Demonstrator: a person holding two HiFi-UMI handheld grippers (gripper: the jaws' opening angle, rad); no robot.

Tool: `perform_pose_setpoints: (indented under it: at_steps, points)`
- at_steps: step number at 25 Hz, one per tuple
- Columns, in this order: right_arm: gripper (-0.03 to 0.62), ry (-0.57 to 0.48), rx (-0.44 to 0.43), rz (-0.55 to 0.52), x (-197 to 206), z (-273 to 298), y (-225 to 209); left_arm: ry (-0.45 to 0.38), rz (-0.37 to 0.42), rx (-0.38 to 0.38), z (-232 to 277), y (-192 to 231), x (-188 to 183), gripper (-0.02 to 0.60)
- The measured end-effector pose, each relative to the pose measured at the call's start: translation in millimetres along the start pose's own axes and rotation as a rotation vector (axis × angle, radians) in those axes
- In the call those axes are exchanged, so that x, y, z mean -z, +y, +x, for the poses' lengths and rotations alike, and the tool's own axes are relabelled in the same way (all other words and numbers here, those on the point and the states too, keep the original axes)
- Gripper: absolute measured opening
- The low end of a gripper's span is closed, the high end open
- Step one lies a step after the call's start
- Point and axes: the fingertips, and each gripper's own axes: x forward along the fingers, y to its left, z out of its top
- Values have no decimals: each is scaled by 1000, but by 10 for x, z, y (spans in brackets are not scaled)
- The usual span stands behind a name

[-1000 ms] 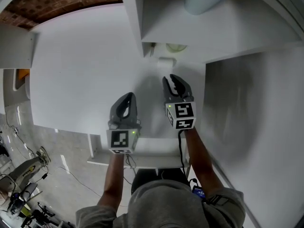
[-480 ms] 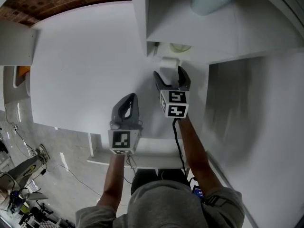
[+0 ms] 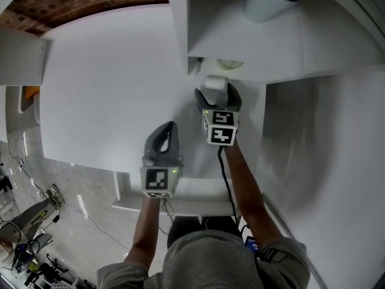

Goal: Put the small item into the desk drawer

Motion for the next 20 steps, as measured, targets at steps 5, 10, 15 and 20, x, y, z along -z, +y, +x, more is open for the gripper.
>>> perform_pose_setpoints:
  at_steps: [5, 10, 15, 20]
  points:
    - [440, 9, 20, -13, -48, 39, -17, 2, -5, 0, -5, 8, -26, 11]
    - [437, 15, 35, -15, -62, 78, -43, 4, -7, -3, 5, 25, -15, 12]
    - [423, 31, 36, -16, -52, 83, -45, 4, -6, -5, 3, 31, 3, 12]
    - [387, 42, 54, -18, -26, 89, -90, 4, -7, -5, -3, 31, -11, 12]
